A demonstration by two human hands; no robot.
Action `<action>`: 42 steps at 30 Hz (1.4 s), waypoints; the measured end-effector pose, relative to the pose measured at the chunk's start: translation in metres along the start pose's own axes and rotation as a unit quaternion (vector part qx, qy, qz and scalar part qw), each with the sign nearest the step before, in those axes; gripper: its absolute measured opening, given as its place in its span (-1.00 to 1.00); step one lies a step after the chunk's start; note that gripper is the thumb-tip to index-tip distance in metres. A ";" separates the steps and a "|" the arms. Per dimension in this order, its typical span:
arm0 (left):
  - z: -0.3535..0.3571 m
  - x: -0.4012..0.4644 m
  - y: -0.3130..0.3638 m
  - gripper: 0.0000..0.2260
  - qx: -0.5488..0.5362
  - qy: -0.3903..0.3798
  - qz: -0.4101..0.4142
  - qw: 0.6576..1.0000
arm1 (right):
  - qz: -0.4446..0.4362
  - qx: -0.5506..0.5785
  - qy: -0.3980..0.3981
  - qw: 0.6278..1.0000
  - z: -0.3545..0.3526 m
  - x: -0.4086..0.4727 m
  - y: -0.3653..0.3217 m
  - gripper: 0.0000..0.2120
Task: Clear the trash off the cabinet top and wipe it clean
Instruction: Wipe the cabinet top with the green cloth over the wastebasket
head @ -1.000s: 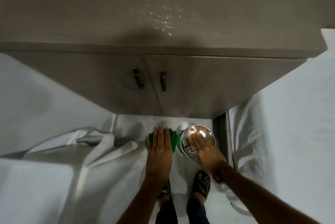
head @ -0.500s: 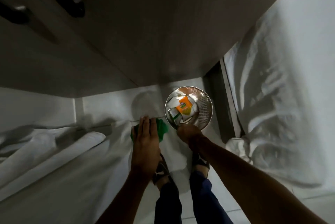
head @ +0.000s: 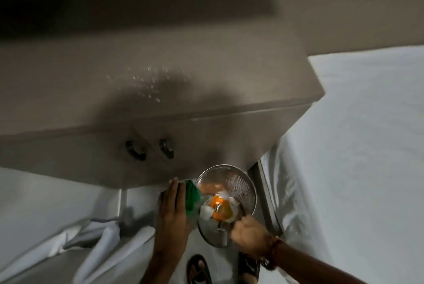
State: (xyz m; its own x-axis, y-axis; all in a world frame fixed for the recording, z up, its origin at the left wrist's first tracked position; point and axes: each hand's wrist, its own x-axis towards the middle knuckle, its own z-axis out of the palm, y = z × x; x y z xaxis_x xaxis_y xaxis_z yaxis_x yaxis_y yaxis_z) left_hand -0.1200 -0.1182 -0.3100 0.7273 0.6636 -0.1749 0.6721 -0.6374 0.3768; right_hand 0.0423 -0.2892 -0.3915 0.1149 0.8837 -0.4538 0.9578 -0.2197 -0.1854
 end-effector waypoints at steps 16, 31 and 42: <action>-0.285 0.110 0.001 -0.40 -0.003 0.254 0.010 0.967 | -0.120 -0.095 0.100 0.983 -0.177 -0.085 -0.029 -0.57; -0.230 0.196 0.004 -0.59 -0.128 0.223 -0.076 0.963 | -0.171 -0.040 0.225 0.958 -0.189 -0.082 -0.021 -0.88; -0.195 0.169 0.083 -0.65 -0.173 0.158 0.057 0.970 | -0.210 -0.061 0.240 0.946 -0.194 -0.066 -0.024 -0.63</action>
State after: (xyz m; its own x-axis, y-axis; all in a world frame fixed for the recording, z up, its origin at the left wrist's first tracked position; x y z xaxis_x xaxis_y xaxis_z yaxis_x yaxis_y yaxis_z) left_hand 0.0316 0.0170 -0.1309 0.6784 0.7186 0.1529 0.4636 -0.5802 0.6697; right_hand 0.0630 -0.2624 -0.1880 -0.2031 0.9749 0.0912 0.9655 0.2149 -0.1470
